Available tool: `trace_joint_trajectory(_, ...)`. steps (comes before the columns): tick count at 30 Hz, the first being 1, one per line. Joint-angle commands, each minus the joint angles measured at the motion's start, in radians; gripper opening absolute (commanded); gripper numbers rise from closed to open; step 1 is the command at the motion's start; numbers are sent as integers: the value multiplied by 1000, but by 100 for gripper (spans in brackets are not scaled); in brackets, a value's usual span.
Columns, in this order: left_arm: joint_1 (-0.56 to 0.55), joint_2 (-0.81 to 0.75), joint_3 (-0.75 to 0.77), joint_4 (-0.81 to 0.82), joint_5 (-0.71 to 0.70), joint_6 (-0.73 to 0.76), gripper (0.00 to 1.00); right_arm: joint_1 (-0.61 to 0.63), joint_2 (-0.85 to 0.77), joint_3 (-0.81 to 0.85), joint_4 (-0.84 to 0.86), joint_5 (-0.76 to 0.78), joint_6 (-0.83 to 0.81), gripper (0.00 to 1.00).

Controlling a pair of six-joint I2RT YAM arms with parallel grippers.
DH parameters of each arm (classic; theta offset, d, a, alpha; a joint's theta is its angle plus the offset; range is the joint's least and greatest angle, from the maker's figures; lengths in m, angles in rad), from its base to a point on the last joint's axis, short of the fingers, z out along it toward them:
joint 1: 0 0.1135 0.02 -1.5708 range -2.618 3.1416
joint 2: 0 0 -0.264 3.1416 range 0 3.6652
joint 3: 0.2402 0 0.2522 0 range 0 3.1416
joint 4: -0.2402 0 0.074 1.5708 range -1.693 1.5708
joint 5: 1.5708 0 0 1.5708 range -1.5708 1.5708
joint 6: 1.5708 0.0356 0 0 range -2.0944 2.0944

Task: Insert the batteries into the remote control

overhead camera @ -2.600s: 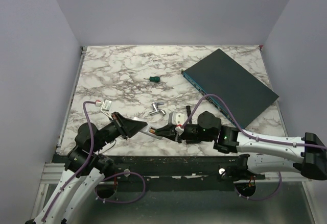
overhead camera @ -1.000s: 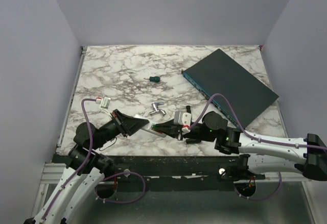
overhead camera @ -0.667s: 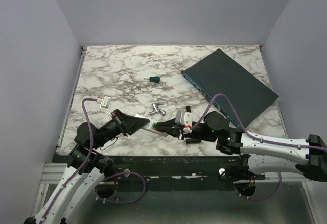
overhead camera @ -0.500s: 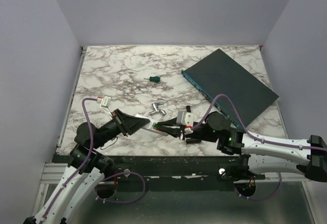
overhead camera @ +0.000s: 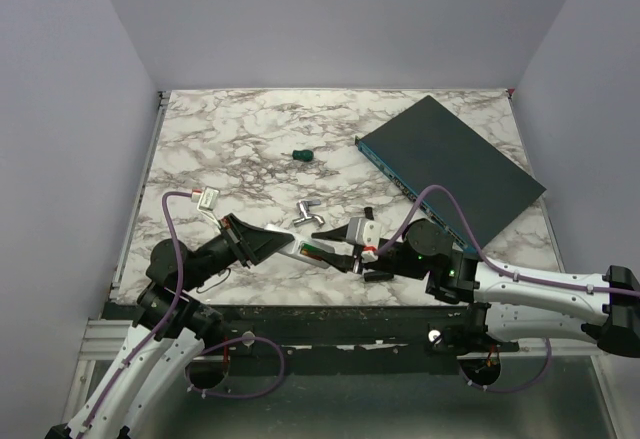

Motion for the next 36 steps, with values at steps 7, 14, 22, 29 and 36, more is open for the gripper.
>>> trace_joint_trajectory(7, -7, -5, 8, 89, 85, -33, 0, -11, 20, -19, -25, 74, -12, 46)
trace_joint_trajectory(14, -7, 16, 9, 85, 88, -36, 0, -12, 71, 1, 15, 35, 13, 55)
trace_joint_trajectory(22, -7, 26, 15, 55, 81, -32, 0, -11, 82, 1, 2, -4, 20, 57)
trace_joint_trajectory(29, -7, 48, 16, 72, 83, -41, 0, -12, 34, -29, -22, -8, 29, 57)
trace_joint_trajectory(36, -6, 54, 17, 71, 78, -45, 0, -11, 24, -39, -71, -18, 31, 57)
